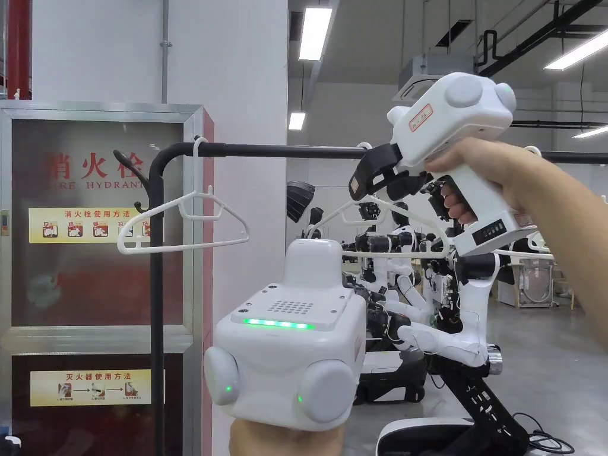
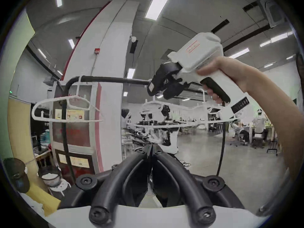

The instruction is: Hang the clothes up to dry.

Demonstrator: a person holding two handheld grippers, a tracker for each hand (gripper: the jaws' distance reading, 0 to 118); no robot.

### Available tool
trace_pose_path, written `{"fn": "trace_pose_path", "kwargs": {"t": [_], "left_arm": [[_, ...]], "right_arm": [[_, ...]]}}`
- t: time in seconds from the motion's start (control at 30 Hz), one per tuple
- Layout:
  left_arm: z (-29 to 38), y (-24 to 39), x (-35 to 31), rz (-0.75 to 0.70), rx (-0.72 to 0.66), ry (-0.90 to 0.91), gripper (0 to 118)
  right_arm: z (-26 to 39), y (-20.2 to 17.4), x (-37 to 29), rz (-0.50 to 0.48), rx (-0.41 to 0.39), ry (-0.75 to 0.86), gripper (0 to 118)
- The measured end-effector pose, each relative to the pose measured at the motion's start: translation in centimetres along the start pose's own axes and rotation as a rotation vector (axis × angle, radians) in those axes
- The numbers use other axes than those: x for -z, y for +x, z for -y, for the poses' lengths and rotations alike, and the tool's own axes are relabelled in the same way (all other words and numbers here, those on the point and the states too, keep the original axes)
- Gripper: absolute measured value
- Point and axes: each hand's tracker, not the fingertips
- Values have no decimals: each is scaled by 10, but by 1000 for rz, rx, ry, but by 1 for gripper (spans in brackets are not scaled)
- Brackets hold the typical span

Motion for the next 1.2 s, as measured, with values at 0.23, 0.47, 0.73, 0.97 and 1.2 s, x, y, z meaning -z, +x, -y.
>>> {"fn": "trace_pose_path", "kwargs": {"t": [0.23, 0.47, 0.73, 0.97, 1.2], "left_arm": [[11, -4, 2, 8, 7, -3, 3], [16, -8, 8, 19, -14, -22, 3], [16, -9, 5, 13, -7, -5, 3], [13, -16, 6, 11, -22, -8, 3], [12, -19, 3, 14, -27, -14, 3]], "right_arm": [[2, 19, 26, 53, 81, -67, 79], [4, 11, 39, 23, 15, -140, 53], [10, 11, 48, 40, 53, -114, 37], [12, 8, 42, 49, 26, -52, 8], [22, 1, 38, 99, -9, 34, 7]]}}
